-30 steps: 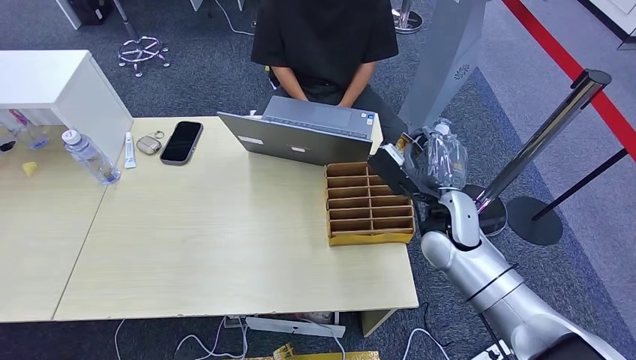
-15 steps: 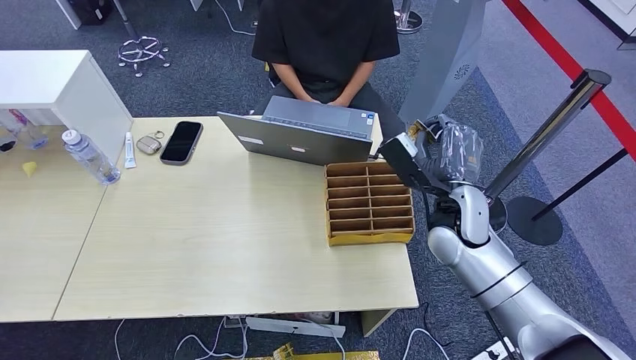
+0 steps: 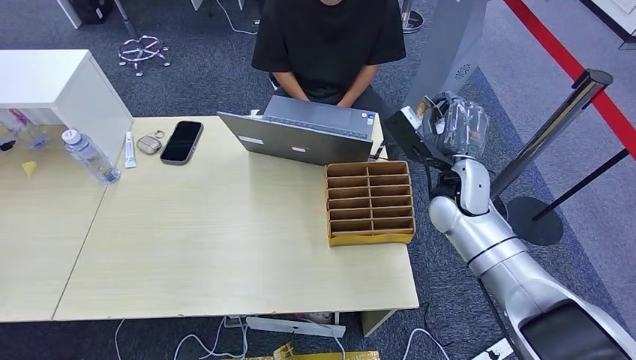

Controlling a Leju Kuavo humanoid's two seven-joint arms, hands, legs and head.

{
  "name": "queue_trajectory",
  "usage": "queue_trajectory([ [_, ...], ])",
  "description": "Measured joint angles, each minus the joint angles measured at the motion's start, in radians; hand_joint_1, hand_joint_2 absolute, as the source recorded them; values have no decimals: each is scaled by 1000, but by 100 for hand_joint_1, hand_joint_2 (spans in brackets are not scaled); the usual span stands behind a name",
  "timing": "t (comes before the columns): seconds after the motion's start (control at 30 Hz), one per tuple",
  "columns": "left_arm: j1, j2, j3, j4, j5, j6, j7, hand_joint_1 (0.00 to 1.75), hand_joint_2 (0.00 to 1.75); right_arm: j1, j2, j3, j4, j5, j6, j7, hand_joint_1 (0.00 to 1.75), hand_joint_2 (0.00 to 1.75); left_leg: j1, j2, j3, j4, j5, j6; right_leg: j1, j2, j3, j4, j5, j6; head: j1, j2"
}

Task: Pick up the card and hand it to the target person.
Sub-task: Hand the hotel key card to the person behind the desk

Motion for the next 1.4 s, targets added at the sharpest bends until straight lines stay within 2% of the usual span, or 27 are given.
queue_trajectory([
  [0.57,-12,-2,-7,0,-9,-10,7,0,0,-34,68,22,224,-39,-9,-46,152,175,0,0,0,0,0,0,0,0,0,0,0,0,0,0],
  [1.4,-12,-2,-12,0,-9,-10,7,0,0,-37,92,39,301,-60,-14,-61,153,175,0,0,0,0,0,0,0,0,0,0,0,0,0,0],
])
